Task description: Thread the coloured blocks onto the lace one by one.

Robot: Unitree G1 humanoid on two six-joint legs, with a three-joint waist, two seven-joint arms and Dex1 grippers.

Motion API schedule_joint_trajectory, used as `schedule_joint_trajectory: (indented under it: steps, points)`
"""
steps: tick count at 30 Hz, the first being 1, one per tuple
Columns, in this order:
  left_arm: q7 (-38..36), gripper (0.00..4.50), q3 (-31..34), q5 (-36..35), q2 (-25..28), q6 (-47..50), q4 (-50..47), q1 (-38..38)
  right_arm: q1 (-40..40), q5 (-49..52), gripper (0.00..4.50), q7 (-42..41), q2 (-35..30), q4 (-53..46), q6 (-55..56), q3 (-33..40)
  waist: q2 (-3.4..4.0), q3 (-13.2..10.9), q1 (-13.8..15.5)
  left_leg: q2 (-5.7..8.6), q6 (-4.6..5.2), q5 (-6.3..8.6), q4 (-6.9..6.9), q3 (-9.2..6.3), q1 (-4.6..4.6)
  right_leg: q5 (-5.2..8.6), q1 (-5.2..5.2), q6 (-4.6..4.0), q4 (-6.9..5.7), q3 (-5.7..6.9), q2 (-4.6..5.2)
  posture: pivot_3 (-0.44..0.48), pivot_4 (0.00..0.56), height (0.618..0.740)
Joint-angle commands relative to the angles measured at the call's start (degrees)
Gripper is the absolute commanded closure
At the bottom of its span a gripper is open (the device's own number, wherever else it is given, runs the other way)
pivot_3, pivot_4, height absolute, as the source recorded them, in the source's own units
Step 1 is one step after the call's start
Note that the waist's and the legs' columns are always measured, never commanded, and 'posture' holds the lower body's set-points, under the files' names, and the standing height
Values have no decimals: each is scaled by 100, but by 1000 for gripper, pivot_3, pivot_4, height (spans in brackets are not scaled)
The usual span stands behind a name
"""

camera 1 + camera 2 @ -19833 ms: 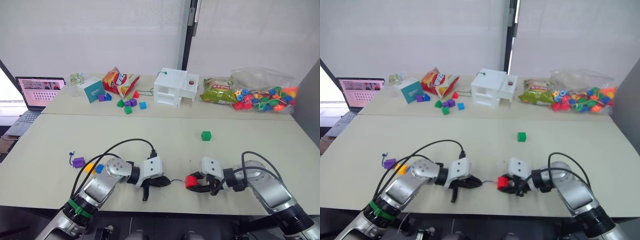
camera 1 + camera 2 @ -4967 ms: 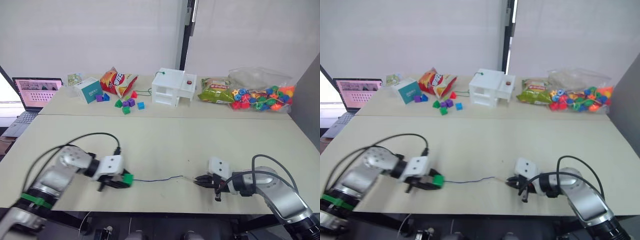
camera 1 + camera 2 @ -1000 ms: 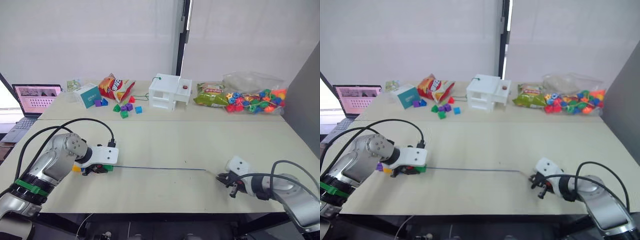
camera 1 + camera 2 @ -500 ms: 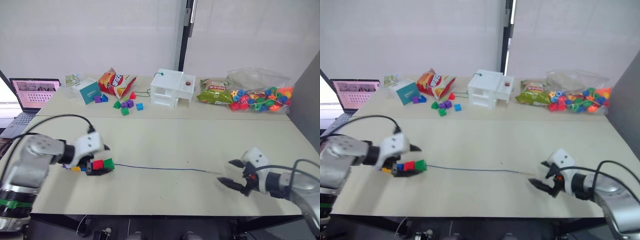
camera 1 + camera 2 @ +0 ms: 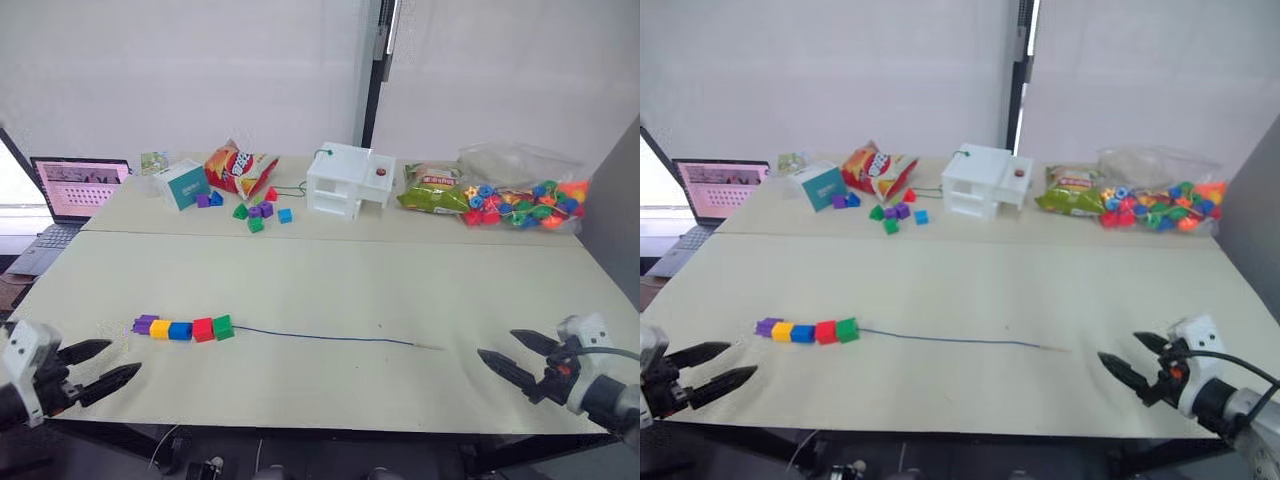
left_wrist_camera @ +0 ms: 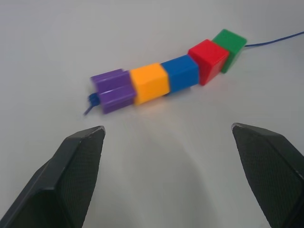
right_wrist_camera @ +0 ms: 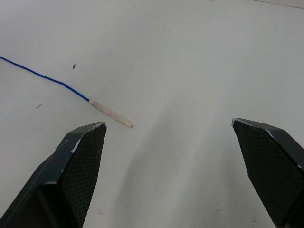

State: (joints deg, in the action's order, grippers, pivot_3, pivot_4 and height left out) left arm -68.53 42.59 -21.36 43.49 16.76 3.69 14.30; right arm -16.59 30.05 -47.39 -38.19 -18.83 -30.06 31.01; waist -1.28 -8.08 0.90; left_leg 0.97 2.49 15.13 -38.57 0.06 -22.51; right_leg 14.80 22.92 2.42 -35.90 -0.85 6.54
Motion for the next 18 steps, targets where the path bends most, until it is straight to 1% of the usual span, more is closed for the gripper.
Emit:
schedule_joint_trajectory:
  steps: [1,7,18]
  points:
    - [157,0,-3,92,-158,-788,322,216,-317,-238,30,-117,89,475,656,232,3,1,15,6,-1,0,6,2,0,0,-3,0,5,-1,10,0,150,740]
    - [281,0,-428,117,-169,-1095,430,263,-482,-522,30,-339,59,1158,1319,41,-3,5,-25,7,-1,0,11,17,3,-2,0,3,4,5,30,0,150,740]
    - [462,0,-699,-43,-100,-1120,447,159,-558,-460,30,-351,94,1247,1550,19,1,7,-65,7,6,-4,47,31,7,-4,12,0,-8,6,34,0,150,740]
